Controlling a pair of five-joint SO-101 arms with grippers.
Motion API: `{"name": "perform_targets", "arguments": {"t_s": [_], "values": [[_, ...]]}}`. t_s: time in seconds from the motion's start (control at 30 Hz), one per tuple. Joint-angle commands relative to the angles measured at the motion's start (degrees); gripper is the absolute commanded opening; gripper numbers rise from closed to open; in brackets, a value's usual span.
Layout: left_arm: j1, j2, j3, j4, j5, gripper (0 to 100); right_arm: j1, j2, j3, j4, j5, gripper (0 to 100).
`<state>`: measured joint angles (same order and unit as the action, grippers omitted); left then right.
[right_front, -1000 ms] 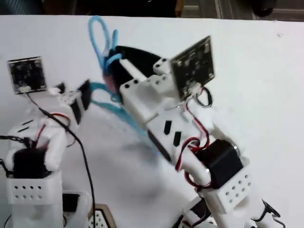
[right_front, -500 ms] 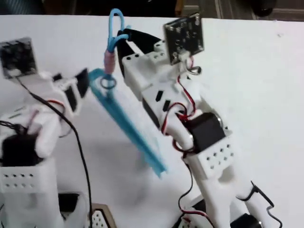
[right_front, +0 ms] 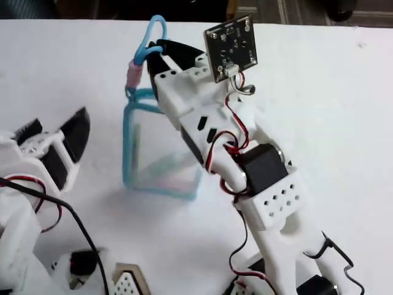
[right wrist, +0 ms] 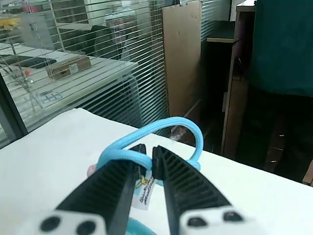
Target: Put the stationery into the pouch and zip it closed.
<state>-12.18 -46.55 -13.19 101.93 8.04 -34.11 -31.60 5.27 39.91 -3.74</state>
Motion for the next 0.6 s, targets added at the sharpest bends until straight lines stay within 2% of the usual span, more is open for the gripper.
{"name": "perform_targets", "arguments": {"t_s": [0.0, 0.17, 0.33, 0.47, 0.57], "values": [[1.19, -1.45, 5.98, 0.18, -5.63, 27, 0.66, -1.89, -2.73, -1.19, 0.00, 1.6], [1.19, -2.77, 14.68, -5.01, -13.80, 27, 0.48, -4.97, -2.64, 2.51, 0.00, 1.6], [1.71, -2.77, 15.65, -7.47, -19.60, 27, 0.75, -6.37, -2.55, 8.92, -0.35, 1.6], [6.81, -2.86, 15.56, -4.13, -23.56, 27, 2.59, -6.20, -2.55, 9.80, -0.44, 1.6], [13.93, -3.21, 15.03, -0.18, -24.35, 28, 4.44, -5.93, -2.55, 9.98, -0.44, 1.6]]}}
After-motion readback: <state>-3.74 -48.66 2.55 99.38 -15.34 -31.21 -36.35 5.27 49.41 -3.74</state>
